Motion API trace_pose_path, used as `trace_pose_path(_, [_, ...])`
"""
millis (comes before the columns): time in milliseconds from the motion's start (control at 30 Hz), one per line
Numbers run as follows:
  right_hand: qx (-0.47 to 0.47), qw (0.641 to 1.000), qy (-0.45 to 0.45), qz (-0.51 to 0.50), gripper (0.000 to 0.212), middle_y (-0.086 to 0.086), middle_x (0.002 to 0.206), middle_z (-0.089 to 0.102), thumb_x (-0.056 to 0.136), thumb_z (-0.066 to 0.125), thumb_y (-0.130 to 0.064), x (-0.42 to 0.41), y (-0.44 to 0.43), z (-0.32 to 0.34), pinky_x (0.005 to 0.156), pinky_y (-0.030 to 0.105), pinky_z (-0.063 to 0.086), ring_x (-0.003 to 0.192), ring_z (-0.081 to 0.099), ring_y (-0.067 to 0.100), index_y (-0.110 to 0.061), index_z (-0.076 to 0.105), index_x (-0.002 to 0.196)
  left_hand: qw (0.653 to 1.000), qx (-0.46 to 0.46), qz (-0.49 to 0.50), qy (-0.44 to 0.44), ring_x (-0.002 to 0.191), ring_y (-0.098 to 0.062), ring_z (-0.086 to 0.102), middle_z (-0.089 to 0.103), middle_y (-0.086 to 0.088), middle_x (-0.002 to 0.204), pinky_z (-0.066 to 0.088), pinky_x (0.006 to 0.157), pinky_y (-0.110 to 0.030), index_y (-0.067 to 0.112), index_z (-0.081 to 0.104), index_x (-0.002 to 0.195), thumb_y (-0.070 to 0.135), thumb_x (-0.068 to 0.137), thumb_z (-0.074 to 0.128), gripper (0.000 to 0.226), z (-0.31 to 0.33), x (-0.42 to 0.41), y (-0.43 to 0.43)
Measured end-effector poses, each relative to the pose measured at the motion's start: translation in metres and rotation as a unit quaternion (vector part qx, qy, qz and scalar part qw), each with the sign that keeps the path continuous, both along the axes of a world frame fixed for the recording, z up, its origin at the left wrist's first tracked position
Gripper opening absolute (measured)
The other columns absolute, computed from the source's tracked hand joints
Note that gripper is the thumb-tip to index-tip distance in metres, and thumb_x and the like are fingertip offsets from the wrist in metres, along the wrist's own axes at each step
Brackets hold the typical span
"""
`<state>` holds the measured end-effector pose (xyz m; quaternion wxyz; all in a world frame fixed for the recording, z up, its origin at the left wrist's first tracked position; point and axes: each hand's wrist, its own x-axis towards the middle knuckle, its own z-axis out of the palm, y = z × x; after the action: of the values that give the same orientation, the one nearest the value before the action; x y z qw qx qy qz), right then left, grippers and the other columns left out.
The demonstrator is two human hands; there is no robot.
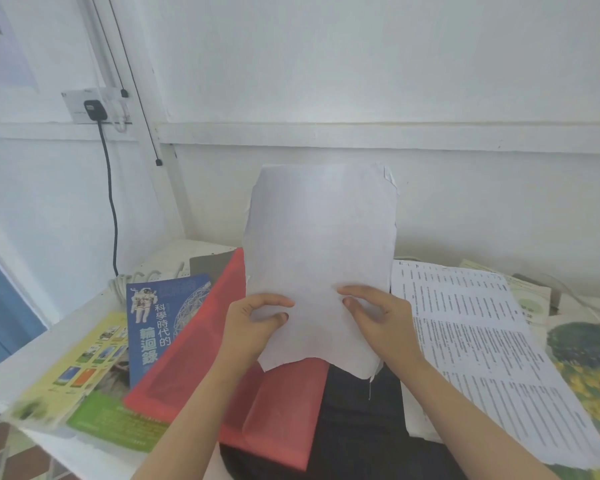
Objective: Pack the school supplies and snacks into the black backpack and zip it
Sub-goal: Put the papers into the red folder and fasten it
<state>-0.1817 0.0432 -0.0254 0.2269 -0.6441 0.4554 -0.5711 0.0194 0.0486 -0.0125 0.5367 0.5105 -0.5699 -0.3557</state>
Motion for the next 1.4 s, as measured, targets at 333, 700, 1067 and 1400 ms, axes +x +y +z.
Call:
trace_pose_path(333, [0.011, 0.999, -0.003, 0.042, 0.038, -0.019, 0.107, 0.066, 0.087, 0.058, 0.006, -0.003, 0.007, 0.013, 0.092, 0.004, 0.037, 0.105, 0.057, -0.011, -0.027, 0.07, 0.103, 0.999, 0.035, 0.001, 0.033, 0.08, 0.007, 0.061, 0.068, 0.024, 0.083, 0.051, 0.075, -0.016, 0.027, 0.072, 0.077, -0.01, 0.072, 0.07, 0.037, 0.008, 0.003, 0.003])
trace_pose_path(700, [0.198, 0.968, -0.131, 0.082, 0.044, -0.021, 0.121, 0.059, 0.084, 0.067, -0.005, -0.015, 0.03, 0.022, 0.09, 0.023, 0.051, 0.108, 0.058, -0.001, -0.042, 0.066, 0.108, 0.983, 0.119, -0.091, 0.108, 0.097, -0.022, 0.067, 0.07, -0.003, 0.108, 0.054, 0.08, -0.033, 0.032, 0.073, 0.096, -0.003, 0.059, 0.077, 0.051, 0.009, 0.018, 0.017])
trace_pose_path(1067, [0.32, 0.935, -0.155, 0.012, 0.041, -0.011, 0.127, 0.054, 0.086, 0.064, -0.004, -0.016, 0.07, 0.01, 0.089, 0.027, 0.05, 0.108, 0.056, 0.011, -0.029, 0.064, 0.119, 0.98, 0.178, -0.082, 0.045, 0.098, -0.016, 0.065, 0.067, 0.004, 0.112, 0.05, 0.08, -0.026, 0.02, 0.061, 0.111, 0.007, 0.079, 0.07, 0.035, -0.022, 0.029, 0.039])
trace_pose_path(1400, [0.23, 0.944, -0.081, -0.22, 0.043, -0.004, 0.135, 0.052, 0.09, 0.058, -0.009, -0.025, 0.099, 0.023, 0.092, 0.022, 0.036, 0.106, 0.046, 0.011, -0.024, 0.056, 0.131, 0.889, 0.115, 0.009, -0.442, 0.141, -0.024, 0.015, 0.03, -0.008, 0.15, 0.01, 0.114, -0.035, 0.02, 0.044, 0.136, 0.082, 0.055, 0.033, 0.103, -0.046, 0.014, 0.059])
